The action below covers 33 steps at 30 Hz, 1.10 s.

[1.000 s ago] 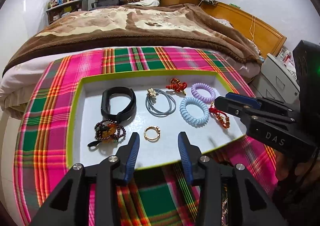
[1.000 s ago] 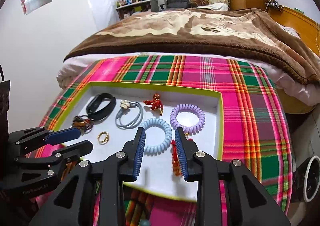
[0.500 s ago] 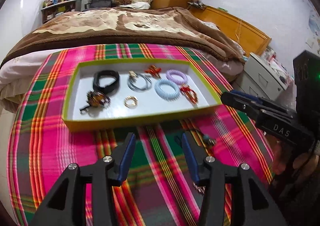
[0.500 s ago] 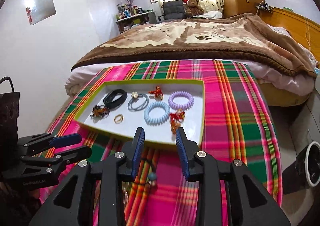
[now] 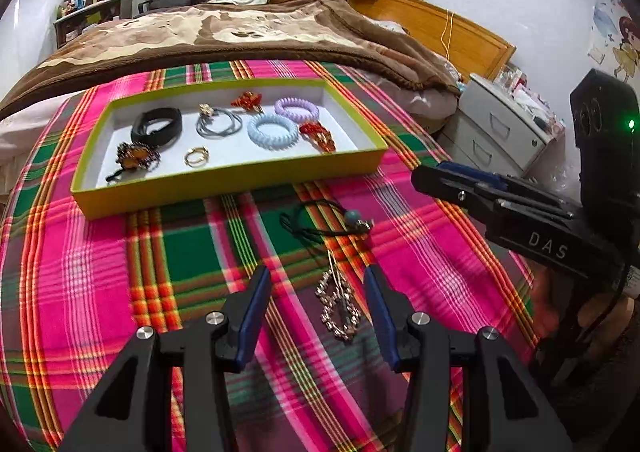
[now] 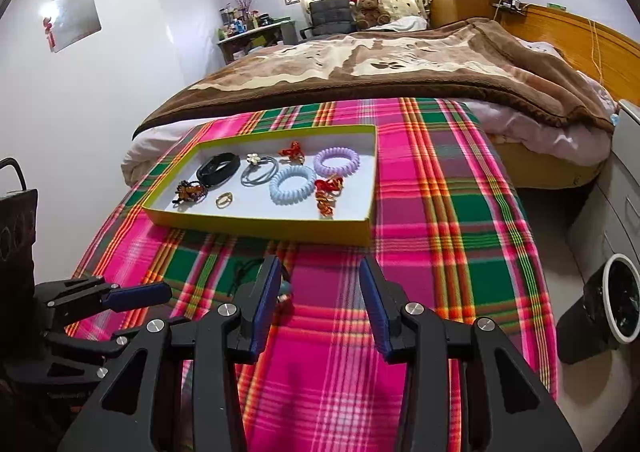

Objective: Organize jewelry
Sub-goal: 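Grasp the silver pendant with the left tool while the right tool grasps the black cord with teal bead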

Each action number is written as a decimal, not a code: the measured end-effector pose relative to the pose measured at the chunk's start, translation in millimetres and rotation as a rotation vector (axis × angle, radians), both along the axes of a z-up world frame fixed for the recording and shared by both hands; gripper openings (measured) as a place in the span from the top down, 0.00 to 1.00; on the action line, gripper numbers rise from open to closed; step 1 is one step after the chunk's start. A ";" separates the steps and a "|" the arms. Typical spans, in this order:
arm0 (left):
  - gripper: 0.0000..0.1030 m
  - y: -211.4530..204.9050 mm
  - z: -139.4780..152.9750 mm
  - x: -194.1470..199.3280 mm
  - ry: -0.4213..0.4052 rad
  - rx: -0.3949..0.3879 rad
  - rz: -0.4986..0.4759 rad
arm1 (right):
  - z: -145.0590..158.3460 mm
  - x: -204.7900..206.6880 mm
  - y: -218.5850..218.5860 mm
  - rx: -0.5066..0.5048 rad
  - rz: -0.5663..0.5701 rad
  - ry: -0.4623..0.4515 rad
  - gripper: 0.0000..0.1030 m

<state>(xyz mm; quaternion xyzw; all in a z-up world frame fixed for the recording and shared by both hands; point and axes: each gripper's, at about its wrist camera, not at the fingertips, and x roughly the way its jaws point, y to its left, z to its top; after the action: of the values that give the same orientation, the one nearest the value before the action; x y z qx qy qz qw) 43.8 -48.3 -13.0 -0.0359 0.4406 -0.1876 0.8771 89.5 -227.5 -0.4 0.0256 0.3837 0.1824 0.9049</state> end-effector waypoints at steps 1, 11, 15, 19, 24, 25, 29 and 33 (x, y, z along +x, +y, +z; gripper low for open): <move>0.51 -2.7 -1.2 -1.6 0.000 0.005 -0.005 | -0.9 -1.5 -1.3 0.000 -0.002 0.001 0.59; 0.51 -24.9 -16.0 -9.0 0.010 0.094 -0.025 | -6.1 -14.9 -13.5 -0.004 -0.021 0.004 0.59; 0.51 -30.5 -20.9 -9.6 0.021 0.114 -0.024 | -5.9 -17.2 -17.7 -0.001 -0.032 0.001 0.59; 0.51 -34.5 -23.0 -9.3 0.001 0.174 -0.008 | -6.8 -19.5 -19.8 0.002 -0.037 0.002 0.59; 0.51 -39.7 -24.8 -9.5 -0.030 0.232 0.011 | -7.3 -21.8 -20.6 0.004 -0.034 -0.001 0.59; 0.51 -39.6 -24.9 -9.4 -0.030 0.232 0.012 | -7.6 -21.8 -20.5 0.004 -0.034 0.000 0.59; 0.51 -37.8 -24.5 -9.1 -0.032 0.227 0.015 | -10.3 -22.4 -20.1 0.004 -0.032 0.006 0.59; 0.52 -36.5 -24.2 -8.9 -0.032 0.215 0.015 | -11.3 -23.2 -18.4 0.000 -0.032 0.009 0.59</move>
<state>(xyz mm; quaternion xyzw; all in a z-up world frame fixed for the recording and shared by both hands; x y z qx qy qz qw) 34.9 -84.9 -37.2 0.0581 0.4437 -0.1333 0.8843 66.3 -245.8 -11.7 0.0326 0.3873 0.1680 0.9059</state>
